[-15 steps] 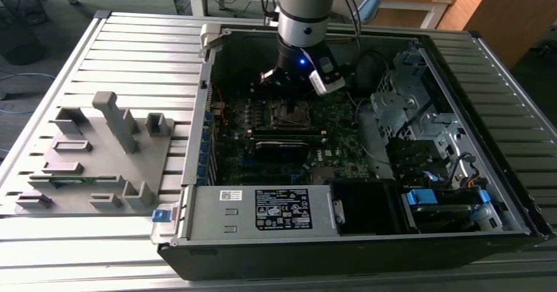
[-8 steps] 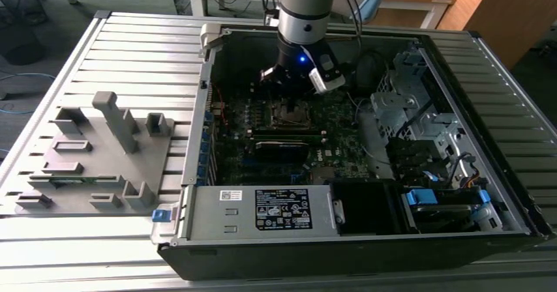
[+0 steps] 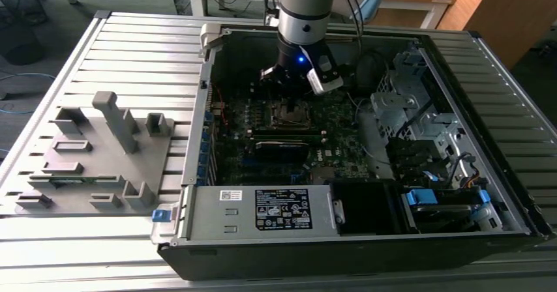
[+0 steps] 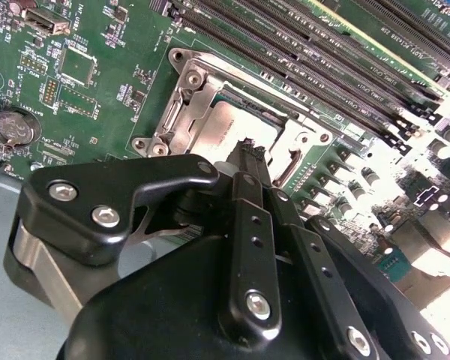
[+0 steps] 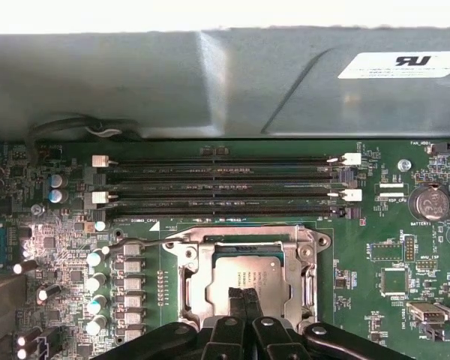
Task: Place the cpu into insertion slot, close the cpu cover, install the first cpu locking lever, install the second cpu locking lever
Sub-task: 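Close the cpu cover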
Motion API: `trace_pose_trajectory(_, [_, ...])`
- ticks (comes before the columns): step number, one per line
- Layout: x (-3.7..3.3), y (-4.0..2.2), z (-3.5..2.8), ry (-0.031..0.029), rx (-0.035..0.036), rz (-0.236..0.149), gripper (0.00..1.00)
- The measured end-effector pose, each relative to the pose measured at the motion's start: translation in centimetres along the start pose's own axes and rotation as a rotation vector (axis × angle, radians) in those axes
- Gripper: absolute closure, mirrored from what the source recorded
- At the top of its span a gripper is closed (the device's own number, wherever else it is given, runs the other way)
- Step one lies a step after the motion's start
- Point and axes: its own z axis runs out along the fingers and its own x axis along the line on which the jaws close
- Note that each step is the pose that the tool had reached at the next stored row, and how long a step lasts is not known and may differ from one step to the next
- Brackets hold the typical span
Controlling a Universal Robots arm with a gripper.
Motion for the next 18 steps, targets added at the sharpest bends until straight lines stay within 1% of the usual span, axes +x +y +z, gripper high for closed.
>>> trace_pose_trajectory(18, [-0.02, 0.0, -0.16, -0.0001, -0.0004, 0.0, 0.89])
